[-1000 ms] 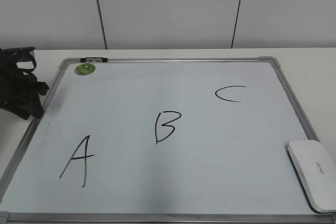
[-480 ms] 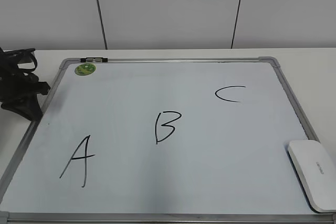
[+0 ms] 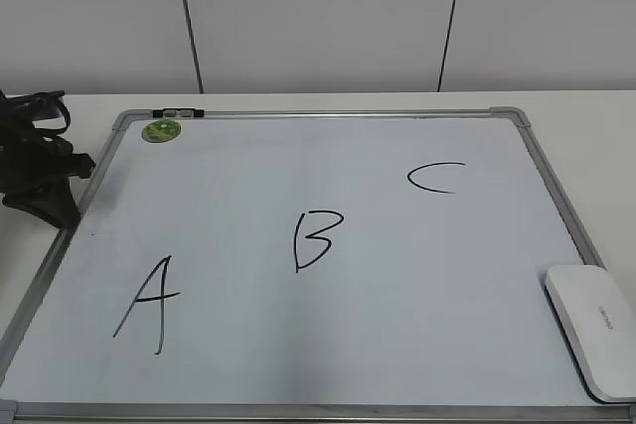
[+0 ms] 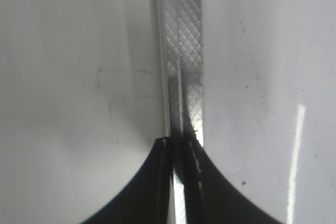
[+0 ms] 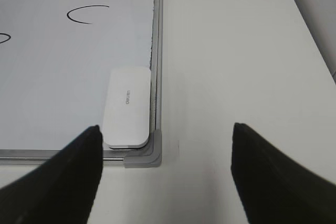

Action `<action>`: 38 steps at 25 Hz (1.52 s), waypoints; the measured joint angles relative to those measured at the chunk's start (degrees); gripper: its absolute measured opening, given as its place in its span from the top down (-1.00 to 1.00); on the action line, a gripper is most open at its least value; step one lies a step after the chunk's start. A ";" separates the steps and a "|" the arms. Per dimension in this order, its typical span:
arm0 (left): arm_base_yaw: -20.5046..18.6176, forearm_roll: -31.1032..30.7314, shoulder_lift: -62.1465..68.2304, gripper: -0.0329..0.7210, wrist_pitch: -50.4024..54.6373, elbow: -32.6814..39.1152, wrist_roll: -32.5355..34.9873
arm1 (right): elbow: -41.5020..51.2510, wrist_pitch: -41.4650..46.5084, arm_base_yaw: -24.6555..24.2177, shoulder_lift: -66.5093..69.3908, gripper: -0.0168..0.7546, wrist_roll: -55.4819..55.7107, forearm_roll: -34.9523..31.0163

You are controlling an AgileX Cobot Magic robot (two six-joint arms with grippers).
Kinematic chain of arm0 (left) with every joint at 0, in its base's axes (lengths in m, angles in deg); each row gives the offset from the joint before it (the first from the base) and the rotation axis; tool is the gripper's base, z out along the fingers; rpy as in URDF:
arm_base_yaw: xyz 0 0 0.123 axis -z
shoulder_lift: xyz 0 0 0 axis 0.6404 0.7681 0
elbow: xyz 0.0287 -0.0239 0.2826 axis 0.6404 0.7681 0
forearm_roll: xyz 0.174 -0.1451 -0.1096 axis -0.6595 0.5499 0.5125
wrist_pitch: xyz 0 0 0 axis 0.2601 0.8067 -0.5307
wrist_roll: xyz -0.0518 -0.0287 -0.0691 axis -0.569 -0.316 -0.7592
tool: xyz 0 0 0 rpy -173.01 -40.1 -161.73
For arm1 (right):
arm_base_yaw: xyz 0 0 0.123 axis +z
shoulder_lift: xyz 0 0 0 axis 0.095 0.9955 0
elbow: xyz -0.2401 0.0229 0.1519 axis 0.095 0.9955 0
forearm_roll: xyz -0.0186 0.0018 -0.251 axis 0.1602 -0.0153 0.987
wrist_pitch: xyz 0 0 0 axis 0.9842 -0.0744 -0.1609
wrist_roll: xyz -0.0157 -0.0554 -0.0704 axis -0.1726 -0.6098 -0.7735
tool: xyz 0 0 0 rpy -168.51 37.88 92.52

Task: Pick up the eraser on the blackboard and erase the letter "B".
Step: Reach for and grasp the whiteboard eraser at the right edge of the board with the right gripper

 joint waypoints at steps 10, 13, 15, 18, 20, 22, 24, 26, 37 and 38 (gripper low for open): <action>-0.05 0.00 0.00 0.88 0.09 0.00 0.01 | -0.29 0.14 0.00 0.00 -0.56 0.00 -0.34; -0.05 0.00 0.00 0.88 0.09 0.00 0.01 | -1.77 0.97 0.00 0.14 -0.56 0.00 -0.48; -0.05 0.00 0.00 0.88 0.09 0.00 0.01 | -2.84 1.07 0.00 2.24 -0.56 0.00 -0.48; -0.05 0.00 0.00 0.88 0.09 0.00 0.01 | -4.42 1.17 0.00 9.41 -0.56 0.00 -1.22; -0.05 0.00 0.00 0.88 0.09 0.00 0.01 | -5.18 1.17 0.00 14.27 -0.56 -0.41 -1.54; -0.05 0.00 0.00 0.88 0.09 0.00 0.01 | -6.12 0.66 0.00 18.90 -0.56 -0.63 -1.56; -0.05 0.00 0.00 0.88 0.09 0.00 0.01 | -6.54 -0.34 0.00 22.90 -0.56 -0.77 -1.77; -0.05 0.00 0.00 0.88 0.09 0.00 0.01 | -6.76 -0.83 0.00 26.66 -0.56 -0.88 -1.99; -0.05 0.04 0.00 0.88 0.22 -0.02 0.01 | -9.68 -0.29 0.00 41.59 -0.56 -3.52 -6.42; -0.05 0.04 0.00 0.88 0.22 -0.02 0.01 | -10.40 -0.19 0.12 42.55 -0.56 -3.40 -6.55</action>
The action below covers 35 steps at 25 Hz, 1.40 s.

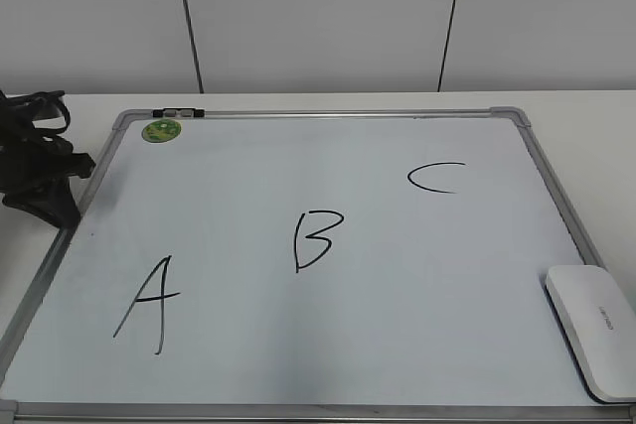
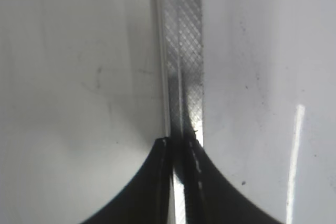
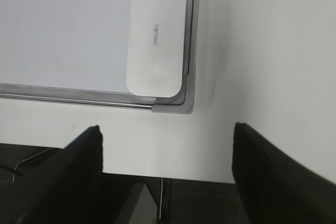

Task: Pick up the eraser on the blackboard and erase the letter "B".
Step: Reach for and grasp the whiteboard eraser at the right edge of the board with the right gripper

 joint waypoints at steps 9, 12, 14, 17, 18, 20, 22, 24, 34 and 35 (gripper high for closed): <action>0.00 0.09 0.00 0.88 0.00 0.00 0.00 | -2.69 -0.12 0.35 7.07 -0.56 1.43 -1.55; 0.00 0.09 0.00 0.88 0.00 0.00 0.00 | -2.69 -0.25 1.28 9.34 -0.56 1.52 -1.71; 0.00 0.09 0.00 0.88 0.00 0.00 0.00 | -2.69 -0.62 1.55 11.18 -0.56 1.52 -1.81; 0.00 0.09 0.00 0.88 0.00 0.00 0.00 | -2.69 -3.47 1.77 14.52 -0.60 1.52 -1.81; 0.00 0.09 0.00 0.88 0.00 0.00 0.00 | -2.69 -4.44 1.77 15.84 -0.63 1.52 -1.93; 0.00 0.09 0.00 0.88 0.00 0.00 0.00 | -2.83 -6.08 1.77 18.52 -0.70 1.13 -1.93; 0.00 0.09 0.00 0.88 0.02 0.00 0.00 | -2.96 -7.44 1.81 21.21 -0.72 1.00 -2.02; 0.00 0.09 0.00 0.88 0.02 0.00 0.00 | -2.96 -9.13 1.81 24.91 -0.73 0.86 -2.15; 0.00 0.09 0.00 0.88 0.12 0.00 0.00 | -3.00 -16.81 2.53 37.93 -0.74 0.73 -2.98; 0.00 0.09 0.00 0.88 0.12 0.00 0.00 | -3.00 -17.44 2.57 38.52 -0.74 0.73 -3.30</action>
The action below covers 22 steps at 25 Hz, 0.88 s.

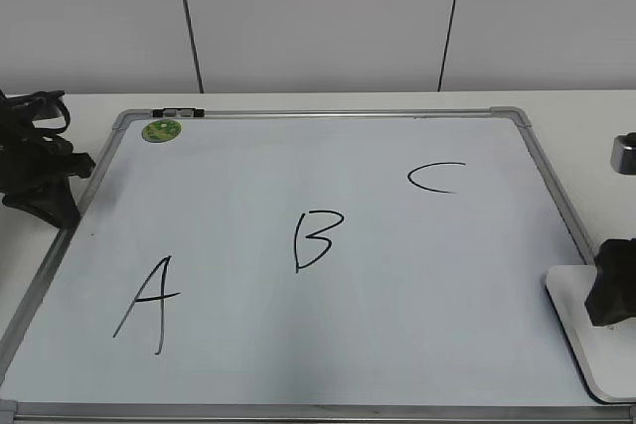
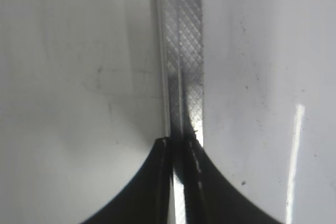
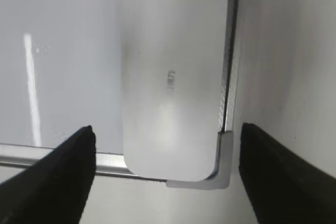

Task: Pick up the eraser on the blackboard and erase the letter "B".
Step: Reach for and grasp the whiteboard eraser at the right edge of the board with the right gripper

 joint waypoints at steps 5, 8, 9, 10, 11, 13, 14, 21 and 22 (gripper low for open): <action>0.00 0.00 0.00 0.88 0.00 0.00 0.00 | -0.23 -3.21 2.10 2.93 -0.74 0.78 -0.55; 0.00 0.00 0.00 0.88 0.00 0.00 0.00 | -0.72 -3.84 2.46 4.61 -0.73 2.16 -0.29; 0.00 0.00 0.00 0.88 0.00 0.00 0.00 | -0.74 -4.10 2.46 5.13 -0.73 2.44 0.06; 0.00 0.00 0.00 0.88 0.11 0.00 0.00 | -0.74 -4.22 2.46 5.68 -0.73 2.74 0.44; 0.00 0.00 0.00 0.88 0.11 0.00 0.00 | -0.74 -4.33 2.46 5.92 -0.73 3.06 0.87; 0.00 0.00 0.00 0.88 0.11 0.00 0.00 | -0.74 -4.67 2.46 6.50 -0.73 3.33 1.13; 0.00 0.00 0.00 0.88 0.11 0.00 0.00 | -0.74 -5.04 2.46 6.92 -0.73 3.42 1.31; 0.00 0.00 0.00 0.88 0.11 -0.10 0.00 | -0.83 -6.54 2.48 10.00 -0.72 4.28 1.70; 0.00 0.00 0.00 0.88 0.11 -0.10 0.00 | -0.83 -7.08 2.48 10.32 -0.72 4.28 1.97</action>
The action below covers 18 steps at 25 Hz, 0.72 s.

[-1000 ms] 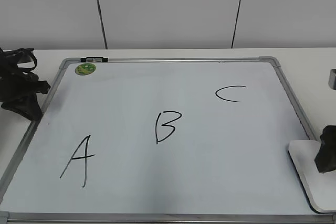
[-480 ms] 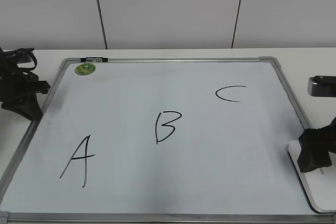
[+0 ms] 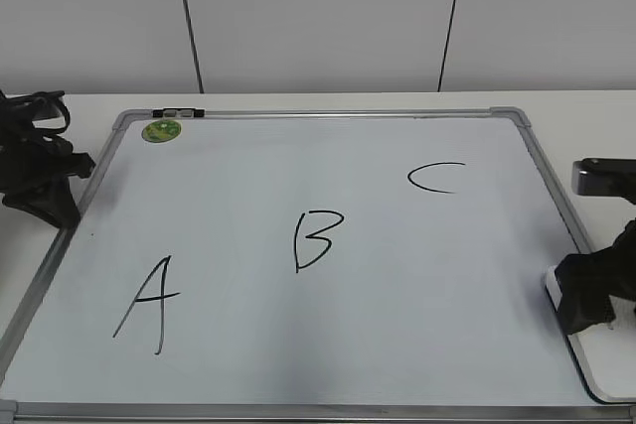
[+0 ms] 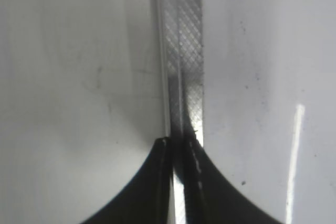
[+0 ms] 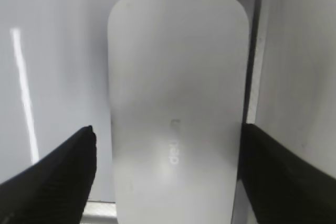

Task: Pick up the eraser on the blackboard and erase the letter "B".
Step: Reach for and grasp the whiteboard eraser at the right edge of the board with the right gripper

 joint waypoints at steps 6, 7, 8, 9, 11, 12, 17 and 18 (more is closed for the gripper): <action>0.00 0.00 0.00 0.88 0.00 0.00 0.00 | 0.00 -1.16 0.00 2.86 -0.69 0.50 0.97; 0.00 0.00 0.00 0.88 0.00 0.00 0.00 | 0.00 -1.30 0.00 3.13 -0.69 0.63 0.96; 0.00 0.00 0.00 0.88 0.00 0.00 0.00 | 0.00 -1.40 0.00 3.36 -0.67 0.76 0.96; 0.00 0.00 0.00 0.88 0.00 0.00 0.00 | 0.00 -1.55 0.00 3.40 -0.65 0.76 0.99; 0.00 0.00 0.00 0.88 0.00 0.00 0.00 | 0.00 -1.93 0.00 3.50 -0.58 0.87 0.99; 0.00 0.00 0.00 0.88 0.00 0.00 0.00 | 0.00 -1.93 0.00 3.50 -0.52 0.87 1.09; 0.00 0.00 0.00 0.88 0.00 0.00 0.00 | 0.00 -2.06 0.00 3.50 -0.47 0.87 1.34; 0.00 0.00 0.00 0.88 0.00 0.00 0.00 | 0.00 -2.17 0.00 3.50 -0.47 0.87 1.34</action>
